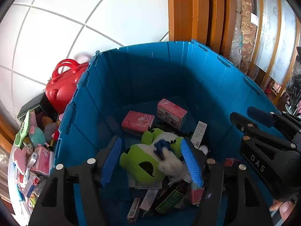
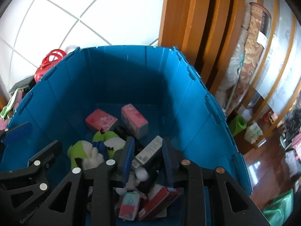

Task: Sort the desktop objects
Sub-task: 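Lower the bunny and white bottle into the blue bin, opening both tools, then move both tools back to the pile on the bed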

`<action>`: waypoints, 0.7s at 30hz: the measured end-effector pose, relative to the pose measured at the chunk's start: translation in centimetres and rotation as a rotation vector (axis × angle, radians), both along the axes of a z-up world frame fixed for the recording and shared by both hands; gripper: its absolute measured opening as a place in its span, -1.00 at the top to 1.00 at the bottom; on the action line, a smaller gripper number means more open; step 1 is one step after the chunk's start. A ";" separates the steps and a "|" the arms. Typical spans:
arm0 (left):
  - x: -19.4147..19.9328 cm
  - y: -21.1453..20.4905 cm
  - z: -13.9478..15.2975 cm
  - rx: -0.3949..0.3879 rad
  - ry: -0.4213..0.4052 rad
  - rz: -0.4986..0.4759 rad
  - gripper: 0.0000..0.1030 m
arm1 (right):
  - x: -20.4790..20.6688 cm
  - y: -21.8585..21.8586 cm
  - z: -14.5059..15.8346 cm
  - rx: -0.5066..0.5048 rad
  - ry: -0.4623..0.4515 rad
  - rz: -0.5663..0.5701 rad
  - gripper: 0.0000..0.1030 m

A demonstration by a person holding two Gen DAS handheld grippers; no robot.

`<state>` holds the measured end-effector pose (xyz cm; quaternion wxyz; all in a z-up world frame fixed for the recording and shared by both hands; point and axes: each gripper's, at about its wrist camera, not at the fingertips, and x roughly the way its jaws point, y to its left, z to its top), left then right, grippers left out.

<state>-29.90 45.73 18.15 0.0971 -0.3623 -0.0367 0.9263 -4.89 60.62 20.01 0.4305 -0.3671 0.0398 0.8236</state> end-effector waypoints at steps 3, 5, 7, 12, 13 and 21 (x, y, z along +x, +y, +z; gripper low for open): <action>0.0 0.0 0.0 -0.001 0.003 0.001 -0.27 | 0.2 0.1 0.3 -0.006 0.021 -0.014 -0.39; 0.1 0.0 0.1 -0.005 0.009 0.005 -0.27 | 0.2 0.0 0.4 0.005 0.018 -0.025 -0.52; 0.1 -0.1 0.1 0.000 0.014 0.008 -0.27 | 0.2 0.0 0.5 0.010 0.017 -0.036 -0.61; 0.9 -1.1 0.5 0.048 0.064 0.022 -0.27 | 0.9 0.2 0.8 -0.009 0.065 -0.051 -0.90; 1.3 -1.4 0.8 0.059 0.088 0.032 -0.27 | 1.0 0.1 0.9 -0.002 0.075 -0.055 -0.97; 6.5 -5.4 1.3 0.064 0.204 0.077 -0.34 | 1.6 -0.4 1.3 0.023 0.127 -0.041 -1.00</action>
